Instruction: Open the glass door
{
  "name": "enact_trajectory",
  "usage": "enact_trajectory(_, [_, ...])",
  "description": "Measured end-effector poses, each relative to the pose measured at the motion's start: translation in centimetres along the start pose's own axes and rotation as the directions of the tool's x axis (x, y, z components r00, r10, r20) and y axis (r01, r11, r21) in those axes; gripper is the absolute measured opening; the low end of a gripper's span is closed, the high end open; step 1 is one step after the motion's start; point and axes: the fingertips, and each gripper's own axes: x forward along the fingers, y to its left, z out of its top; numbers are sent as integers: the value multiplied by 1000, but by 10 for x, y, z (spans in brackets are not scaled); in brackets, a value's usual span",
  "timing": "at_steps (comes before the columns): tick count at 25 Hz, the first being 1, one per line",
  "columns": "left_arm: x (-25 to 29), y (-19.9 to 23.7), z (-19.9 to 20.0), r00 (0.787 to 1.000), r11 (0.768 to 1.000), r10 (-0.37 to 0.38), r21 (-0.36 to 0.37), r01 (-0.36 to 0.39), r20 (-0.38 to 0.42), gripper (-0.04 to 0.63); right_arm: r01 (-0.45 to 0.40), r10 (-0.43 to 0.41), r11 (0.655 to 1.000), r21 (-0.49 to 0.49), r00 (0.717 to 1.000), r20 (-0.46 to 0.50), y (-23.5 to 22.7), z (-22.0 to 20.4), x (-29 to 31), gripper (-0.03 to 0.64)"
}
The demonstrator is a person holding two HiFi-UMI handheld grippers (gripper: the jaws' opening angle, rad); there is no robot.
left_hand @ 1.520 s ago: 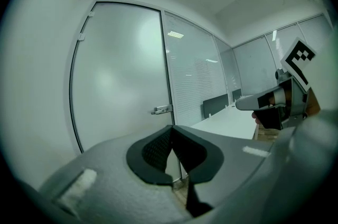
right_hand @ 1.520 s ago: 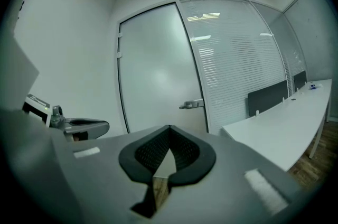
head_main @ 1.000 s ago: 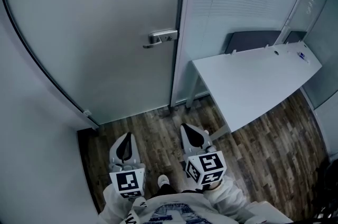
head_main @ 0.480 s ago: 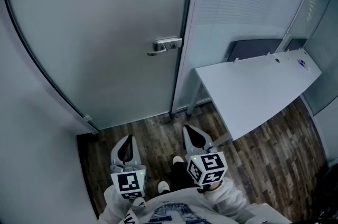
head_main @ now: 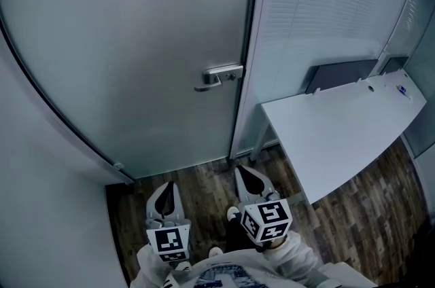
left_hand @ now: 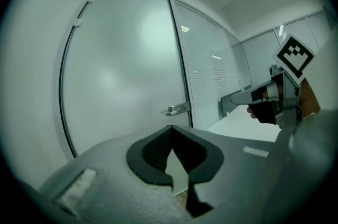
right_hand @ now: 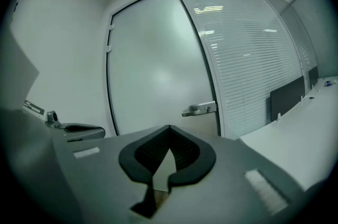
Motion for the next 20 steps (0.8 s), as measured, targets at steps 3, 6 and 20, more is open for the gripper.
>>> enact_trajectory(3, [32,-6,5,1000,1000,-7,0,7,-6,3,2,-2,1000,16,1000,-21,-24,1,23,5])
enact_trajectory(6, [64,-19,10,999,999,-30,15,30,-18,3,16,-16,999,27,999,-28,-51,6,42,5])
enact_trajectory(20, [195,-50,38,999,999,-12,39,14,-41,3,5,-2,999,54,998,-55,-155,32,119,5])
